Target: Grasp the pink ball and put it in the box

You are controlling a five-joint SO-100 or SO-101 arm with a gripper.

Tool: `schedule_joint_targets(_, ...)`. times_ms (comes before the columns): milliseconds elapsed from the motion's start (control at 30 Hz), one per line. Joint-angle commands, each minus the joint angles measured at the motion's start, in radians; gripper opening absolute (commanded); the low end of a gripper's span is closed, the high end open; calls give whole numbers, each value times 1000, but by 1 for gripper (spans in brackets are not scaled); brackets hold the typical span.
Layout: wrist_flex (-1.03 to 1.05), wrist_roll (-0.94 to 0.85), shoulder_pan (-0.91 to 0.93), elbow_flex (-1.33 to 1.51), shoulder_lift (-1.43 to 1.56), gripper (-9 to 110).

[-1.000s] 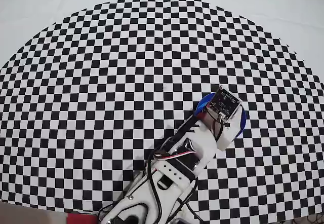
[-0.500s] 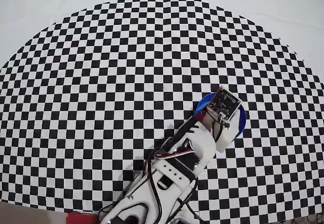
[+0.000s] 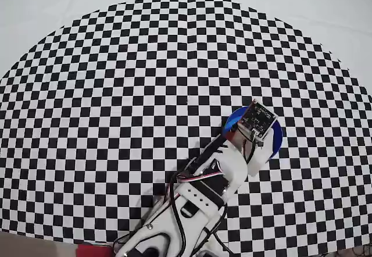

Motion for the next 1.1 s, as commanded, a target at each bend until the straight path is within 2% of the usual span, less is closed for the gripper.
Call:
schedule_joint_targets(0, 3, 5, 12, 8, 2, 0)
schedule_joint_targets(1000, -9, 5, 0, 8, 3, 0)
schedule_joint_targets(1067, -9, 0, -2, 8, 3, 4)
